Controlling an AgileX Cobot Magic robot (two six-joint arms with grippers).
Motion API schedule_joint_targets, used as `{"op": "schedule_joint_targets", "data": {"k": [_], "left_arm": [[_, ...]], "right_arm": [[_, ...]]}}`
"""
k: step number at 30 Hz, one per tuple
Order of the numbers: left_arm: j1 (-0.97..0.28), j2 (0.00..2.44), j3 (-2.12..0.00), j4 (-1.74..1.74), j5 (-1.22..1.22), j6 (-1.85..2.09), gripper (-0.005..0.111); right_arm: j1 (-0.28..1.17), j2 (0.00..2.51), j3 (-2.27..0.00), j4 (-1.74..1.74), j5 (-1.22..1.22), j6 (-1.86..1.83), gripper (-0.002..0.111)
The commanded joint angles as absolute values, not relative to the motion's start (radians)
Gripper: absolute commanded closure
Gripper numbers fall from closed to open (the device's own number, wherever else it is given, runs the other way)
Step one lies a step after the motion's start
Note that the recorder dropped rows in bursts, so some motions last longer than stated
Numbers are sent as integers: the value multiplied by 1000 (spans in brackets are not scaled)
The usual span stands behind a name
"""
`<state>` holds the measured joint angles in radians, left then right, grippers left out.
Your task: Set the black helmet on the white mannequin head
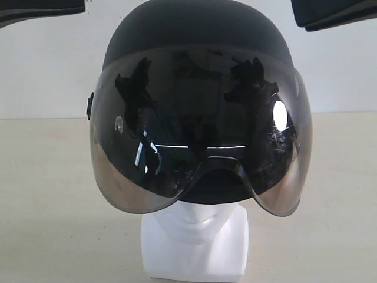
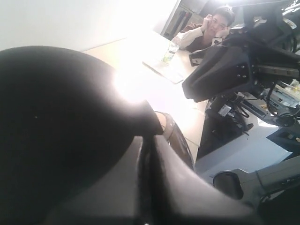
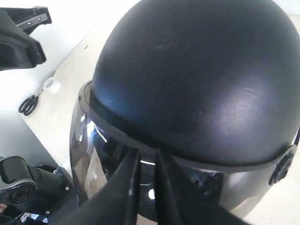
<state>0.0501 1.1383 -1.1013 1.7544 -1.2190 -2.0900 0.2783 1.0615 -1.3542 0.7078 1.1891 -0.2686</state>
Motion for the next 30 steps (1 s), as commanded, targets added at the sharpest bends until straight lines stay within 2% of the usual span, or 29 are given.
{"op": "schedule_joint_targets", "data": {"k": [1,5,11,21,26,30], "left_arm": [[47,1100,-1105,1732,-1221,-2098,102],[47,1078,-1105,1628,-1221,-2098,102],[48,1053,-1105,1742,-1174,-2098,102],[48,1033,-1111,1742,-1090,-2091,102],[48,1004,-1111,1701,-1019,-1908,102],[48,966,-1111,1557,-896,-1552,102]], "right_arm": [[278,1058,-1359,711,1181,-267,96],[278,1058,-1359,711,1181,-267,96],[278,1058,-1359,711,1181,-267,96],[278,1058,-1359,711,1181,-267,96],[278,1058,-1359,711,1179,-267,96],[278,1058,-1359,711,1179,-267,96]]}}
